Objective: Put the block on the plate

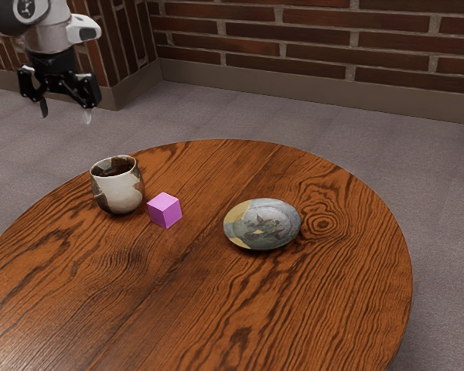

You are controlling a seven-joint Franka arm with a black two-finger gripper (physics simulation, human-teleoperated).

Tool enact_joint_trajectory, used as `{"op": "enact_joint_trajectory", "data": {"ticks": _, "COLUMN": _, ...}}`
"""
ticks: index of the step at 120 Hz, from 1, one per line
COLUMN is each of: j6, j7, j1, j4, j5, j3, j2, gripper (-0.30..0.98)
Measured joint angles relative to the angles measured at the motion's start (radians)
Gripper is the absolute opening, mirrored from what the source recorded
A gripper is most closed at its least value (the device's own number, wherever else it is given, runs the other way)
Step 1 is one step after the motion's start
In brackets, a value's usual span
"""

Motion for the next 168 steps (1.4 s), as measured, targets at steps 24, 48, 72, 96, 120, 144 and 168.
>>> {"op": "enact_joint_trajectory", "data": {"ticks": 24, "j6": 0.006, "j7": -0.062, "j1": -0.003, "j4": 0.003, "j5": 0.008, "j3": -0.001, "j2": 0.015, "gripper": 0.69}}
{"op": "enact_joint_trajectory", "data": {"ticks": 48, "j6": 0.073, "j7": -0.106, "j1": -0.044, "j4": -0.062, "j5": -0.003, "j3": -0.002, "j2": 0.086, "gripper": 0.69}}
{"op": "enact_joint_trajectory", "data": {"ticks": 72, "j6": 0.242, "j7": -0.293, "j1": -0.109, "j4": -0.192, "j5": -0.037, "j3": 0.013, "j2": 0.149, "gripper": 0.69}}
{"op": "enact_joint_trajectory", "data": {"ticks": 96, "j6": 0.434, "j7": -0.546, "j1": -0.143, "j4": -0.281, "j5": -0.126, "j3": 0.093, "j2": 0.242, "gripper": 0.69}}
{"op": "enact_joint_trajectory", "data": {"ticks": 120, "j6": 0.611, "j7": -0.746, "j1": -0.147, "j4": -0.263, "j5": -0.192, "j3": 0.132, "j2": 0.392, "gripper": 0.69}}
{"op": "enact_joint_trajectory", "data": {"ticks": 144, "j6": 0.704, "j7": -0.890, "j1": -0.147, "j4": -0.161, "j5": -0.245, "j3": 0.164, "j2": 0.518, "gripper": 0.69}}
{"op": "enact_joint_trajectory", "data": {"ticks": 168, "j6": 0.738, "j7": -0.992, "j1": -0.139, "j4": -0.077, "j5": -0.265, "j3": 0.156, "j2": 0.611, "gripper": 0.69}}
